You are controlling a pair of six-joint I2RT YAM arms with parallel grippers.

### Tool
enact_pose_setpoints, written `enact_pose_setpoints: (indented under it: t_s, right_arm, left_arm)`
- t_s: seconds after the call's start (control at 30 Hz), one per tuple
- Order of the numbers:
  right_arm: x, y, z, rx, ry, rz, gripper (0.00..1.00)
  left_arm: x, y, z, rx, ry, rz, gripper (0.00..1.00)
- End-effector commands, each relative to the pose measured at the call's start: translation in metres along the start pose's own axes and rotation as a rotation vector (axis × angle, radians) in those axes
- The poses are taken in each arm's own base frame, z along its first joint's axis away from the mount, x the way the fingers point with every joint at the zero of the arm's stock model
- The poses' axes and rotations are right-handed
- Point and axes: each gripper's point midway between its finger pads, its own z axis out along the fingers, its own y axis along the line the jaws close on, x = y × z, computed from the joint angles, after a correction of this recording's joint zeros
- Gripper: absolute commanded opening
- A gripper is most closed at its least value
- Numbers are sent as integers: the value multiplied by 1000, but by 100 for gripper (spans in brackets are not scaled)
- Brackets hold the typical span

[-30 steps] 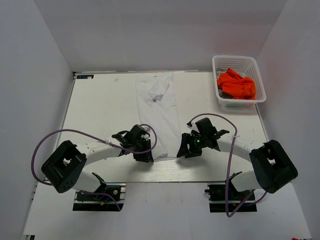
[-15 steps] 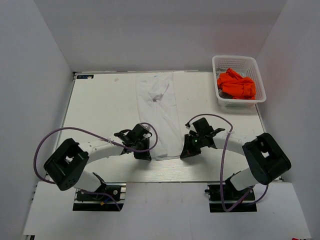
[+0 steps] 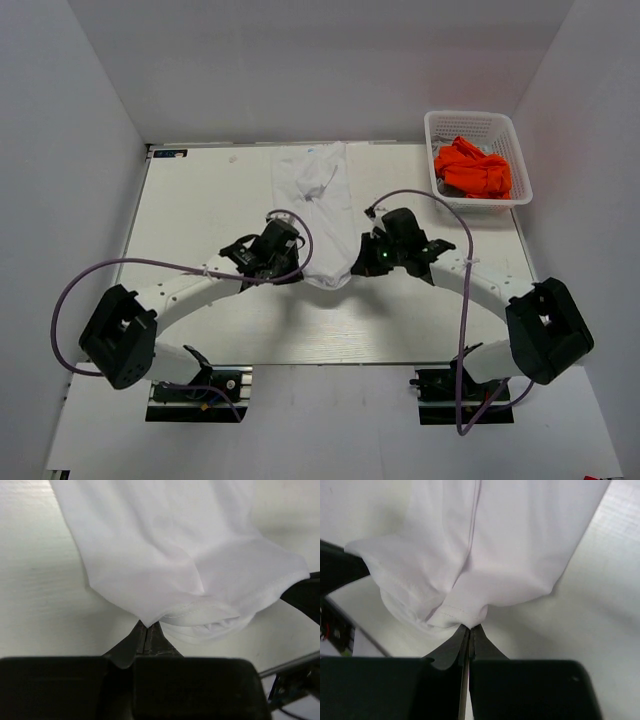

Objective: Fold and stack the t-shirts
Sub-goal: Fold the folded rectangular tshirt in 1/3 of the way

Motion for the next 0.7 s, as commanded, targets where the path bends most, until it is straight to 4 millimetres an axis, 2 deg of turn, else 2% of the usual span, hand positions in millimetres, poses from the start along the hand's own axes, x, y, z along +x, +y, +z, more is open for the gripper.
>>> enact_pose_setpoints:
  t_s: [0.0,0.03,0.07,0.1,0.13,0.17,0.2,0.23,0.27,0.3,0.33,0.43,0.47,0.5,0.53,0.57,0.6,0.63,0.67]
  right_arm:
    - [-67,2,2,57,-190,-63,0]
    - [-88,9,1,52,-234,-78,0]
    - [-94,6,5,62,-242,-80,0]
    - [-111,6,3,85,-281,-85,0]
    - [-118,7,4,86,-290,-89,0]
    - [-136,8,9,91,-308,-98,0]
    - [-144,7,10,92,-318,-100,0]
    - [-147,8,12,92,-316,-103,0]
    - [-160,8,19,93,-315,-105,0]
    - [-165,8,21,95,-319,-108,0]
    - [-168,-1,26,108,-310,-96,0]
    - [-194,0,35,107,-334,-106,0]
    - [-196,-8,40,122,-325,-102,0]
    - [-202,-9,47,121,-323,-105,0]
    - [-209,0,48,95,-327,-116,0]
    - [-214,-8,48,102,-328,-105,0]
    - [-218,-10,57,95,-321,-104,0]
    - [-219,-9,60,90,-316,-105,0]
    - [-215,-19,70,102,-295,-93,0]
  left_arm:
    - [-59,-3,-7,-85,-155,-67,0]
    - [-70,7,-3,-151,-186,-74,0]
    - [-82,12,-4,-174,-211,-102,0]
    - [-99,8,-8,-172,-246,-107,0]
    - [-107,10,-8,-183,-261,-119,0]
    - [-114,12,-3,-191,-265,-100,0]
    - [-131,12,-5,-191,-292,-113,0]
    - [-138,11,-3,-188,-290,-111,0]
    - [-141,15,7,-210,-276,-96,0]
    - [-155,13,7,-202,-291,-102,0]
    - [-163,12,10,-201,-302,-110,0]
    - [-187,17,19,-217,-324,-101,0]
    - [-194,10,20,-196,-335,-94,0]
    - [-198,16,23,-205,-340,-95,0]
    - [-205,18,29,-197,-349,-91,0]
    - [-208,13,30,-183,-346,-80,0]
    - [-212,16,33,-185,-343,-79,0]
    - [-222,16,33,-180,-361,-87,0]
    - [-220,18,43,-192,-345,-75,0]
